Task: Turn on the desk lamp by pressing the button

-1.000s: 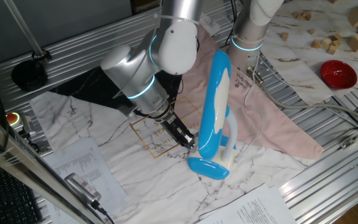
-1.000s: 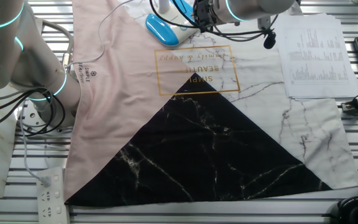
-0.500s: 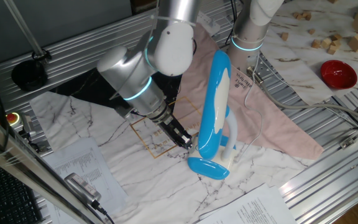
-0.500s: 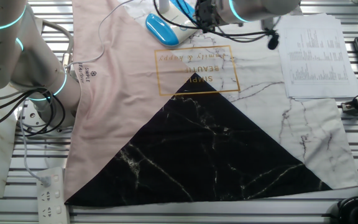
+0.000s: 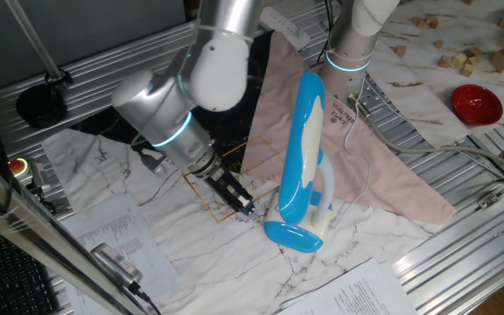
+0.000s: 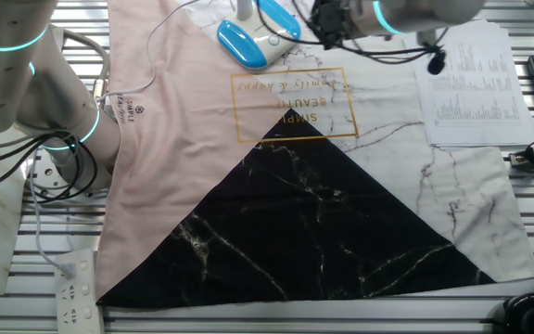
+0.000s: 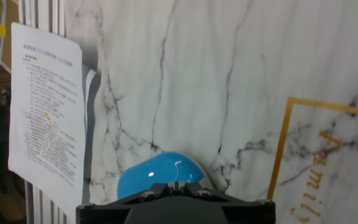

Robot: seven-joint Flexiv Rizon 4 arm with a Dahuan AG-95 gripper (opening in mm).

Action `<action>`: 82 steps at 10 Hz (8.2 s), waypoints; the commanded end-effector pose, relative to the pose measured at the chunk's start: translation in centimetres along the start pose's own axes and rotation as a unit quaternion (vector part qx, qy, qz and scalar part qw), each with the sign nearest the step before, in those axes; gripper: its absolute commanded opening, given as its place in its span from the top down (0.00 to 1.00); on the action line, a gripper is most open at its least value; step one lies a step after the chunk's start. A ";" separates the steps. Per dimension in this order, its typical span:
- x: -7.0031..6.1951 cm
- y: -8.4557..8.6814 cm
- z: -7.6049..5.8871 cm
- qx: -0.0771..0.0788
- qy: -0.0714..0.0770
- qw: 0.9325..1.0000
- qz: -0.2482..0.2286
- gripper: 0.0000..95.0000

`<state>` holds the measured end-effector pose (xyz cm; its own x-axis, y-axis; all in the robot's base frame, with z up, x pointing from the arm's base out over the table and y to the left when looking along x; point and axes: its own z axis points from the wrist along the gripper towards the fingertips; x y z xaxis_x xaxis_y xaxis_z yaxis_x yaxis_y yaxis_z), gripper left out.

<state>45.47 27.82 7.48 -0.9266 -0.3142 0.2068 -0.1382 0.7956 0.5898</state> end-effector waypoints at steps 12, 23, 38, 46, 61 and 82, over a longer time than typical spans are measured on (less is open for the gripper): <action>5.6 1.2 3.2 0.008 0.000 1.000 -0.002 1.00; 5.7 1.3 3.3 0.012 -0.017 1.000 -0.002 1.00; 9.0 0.5 2.1 0.012 -0.011 1.000 0.024 1.00; 9.2 0.0 2.7 0.013 -0.015 1.000 0.018 1.00; 6.5 -1.9 4.3 0.024 -0.024 0.999 0.002 1.00; 7.1 -1.8 4.9 0.009 -0.017 1.000 -0.010 1.00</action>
<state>37.38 26.67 4.07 -0.9355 -0.3133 0.1635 -0.1648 0.7960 0.5825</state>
